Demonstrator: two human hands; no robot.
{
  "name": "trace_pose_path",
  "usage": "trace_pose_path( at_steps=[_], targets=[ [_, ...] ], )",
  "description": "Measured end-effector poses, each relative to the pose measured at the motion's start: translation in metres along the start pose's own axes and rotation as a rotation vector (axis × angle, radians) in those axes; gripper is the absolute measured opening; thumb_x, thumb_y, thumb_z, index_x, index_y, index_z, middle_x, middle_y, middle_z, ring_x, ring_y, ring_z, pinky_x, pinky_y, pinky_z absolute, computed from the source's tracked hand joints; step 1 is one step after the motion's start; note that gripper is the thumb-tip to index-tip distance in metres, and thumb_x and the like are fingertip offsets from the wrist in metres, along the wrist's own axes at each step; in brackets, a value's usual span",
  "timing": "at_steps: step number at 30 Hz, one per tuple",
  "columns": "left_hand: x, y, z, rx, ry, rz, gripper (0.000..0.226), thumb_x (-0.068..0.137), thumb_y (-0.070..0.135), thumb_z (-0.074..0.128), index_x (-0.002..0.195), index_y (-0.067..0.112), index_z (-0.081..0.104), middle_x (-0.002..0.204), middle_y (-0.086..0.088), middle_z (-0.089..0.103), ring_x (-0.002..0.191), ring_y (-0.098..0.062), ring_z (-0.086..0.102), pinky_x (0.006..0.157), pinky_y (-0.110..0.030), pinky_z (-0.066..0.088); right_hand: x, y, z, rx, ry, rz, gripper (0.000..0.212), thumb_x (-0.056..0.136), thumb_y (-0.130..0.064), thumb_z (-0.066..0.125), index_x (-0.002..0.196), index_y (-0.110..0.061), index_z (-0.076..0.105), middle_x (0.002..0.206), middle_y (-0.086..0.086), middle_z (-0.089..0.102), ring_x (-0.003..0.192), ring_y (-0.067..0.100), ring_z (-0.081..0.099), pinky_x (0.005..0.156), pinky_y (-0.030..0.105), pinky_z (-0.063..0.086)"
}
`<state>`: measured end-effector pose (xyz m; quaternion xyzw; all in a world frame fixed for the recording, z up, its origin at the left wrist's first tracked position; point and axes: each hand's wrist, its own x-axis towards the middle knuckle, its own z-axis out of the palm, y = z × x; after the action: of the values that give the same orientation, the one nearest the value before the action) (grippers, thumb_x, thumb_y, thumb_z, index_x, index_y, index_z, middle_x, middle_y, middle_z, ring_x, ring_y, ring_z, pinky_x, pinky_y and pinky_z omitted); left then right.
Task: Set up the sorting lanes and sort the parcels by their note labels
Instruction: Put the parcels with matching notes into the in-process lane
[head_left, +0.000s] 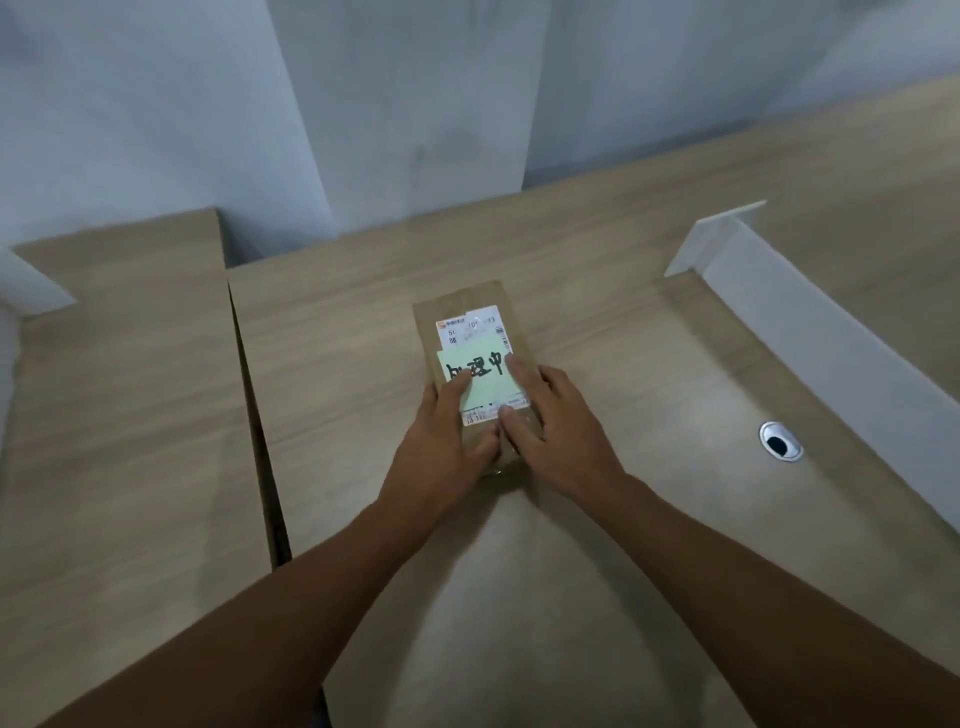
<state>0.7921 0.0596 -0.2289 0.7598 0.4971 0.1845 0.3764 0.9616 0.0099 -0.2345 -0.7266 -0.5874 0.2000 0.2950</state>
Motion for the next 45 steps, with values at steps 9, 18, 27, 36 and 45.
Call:
trace_pose_path(
  at_steps=[9,18,27,36,45],
  targets=[
    [-0.163,0.095,-0.118,-0.129,0.16,0.132,0.08,0.085,0.044,0.072,0.149,0.056,0.025,0.149,0.026,0.047,0.122,0.012,0.054,0.092,-0.009,0.048,-0.114,-0.134,-0.093,0.135,0.157,-0.243,0.078,0.088,-0.047,0.064,0.157,-0.037,0.029,0.135,-0.014,0.038,0.122,0.002,0.05,0.092,0.023,0.054],
    [-0.354,0.121,-0.258,-0.1,0.495,0.09,0.105,0.073,0.043,0.078,0.152,0.06,0.012,0.132,0.035,0.058,0.109,0.01,0.064,0.087,-0.028,0.06,-0.212,-0.319,-0.091,0.28,0.133,-0.552,0.08,0.085,-0.045,0.063,0.157,-0.032,0.03,0.134,-0.012,0.038,0.117,0.0,0.052,0.087,0.019,0.053],
    [-0.561,0.068,-0.37,-0.047,0.752,-0.051,0.104,0.067,0.047,0.074,0.152,0.054,0.015,0.127,0.037,0.058,0.104,0.007,0.066,0.087,-0.026,0.057,-0.323,-0.499,-0.013,0.325,-0.054,-0.805,0.08,0.086,-0.053,0.059,0.157,-0.037,0.027,0.132,-0.018,0.035,0.118,-0.009,0.046,0.089,-0.001,0.035],
    [-0.775,-0.001,-0.454,0.055,0.925,-0.169,0.101,0.071,0.059,0.07,0.153,0.055,0.012,0.136,0.024,0.06,0.113,-0.003,0.065,0.092,-0.036,0.057,-0.475,-0.657,0.077,0.307,-0.186,-0.943,0.081,0.083,-0.068,0.05,0.155,-0.047,0.017,0.128,-0.019,0.032,0.113,0.004,0.051,0.093,0.026,0.046],
    [-0.949,-0.08,-0.525,0.054,0.987,-0.207,0.099,0.07,0.065,0.063,0.152,0.056,0.009,0.138,0.028,0.057,0.122,-0.002,0.06,0.095,-0.03,0.054,-0.612,-0.781,0.169,0.265,-0.231,-0.985,0.078,0.082,-0.066,0.048,0.153,-0.044,0.02,0.128,-0.013,0.031,0.115,0.013,0.051,0.094,0.033,0.049]
  ],
)
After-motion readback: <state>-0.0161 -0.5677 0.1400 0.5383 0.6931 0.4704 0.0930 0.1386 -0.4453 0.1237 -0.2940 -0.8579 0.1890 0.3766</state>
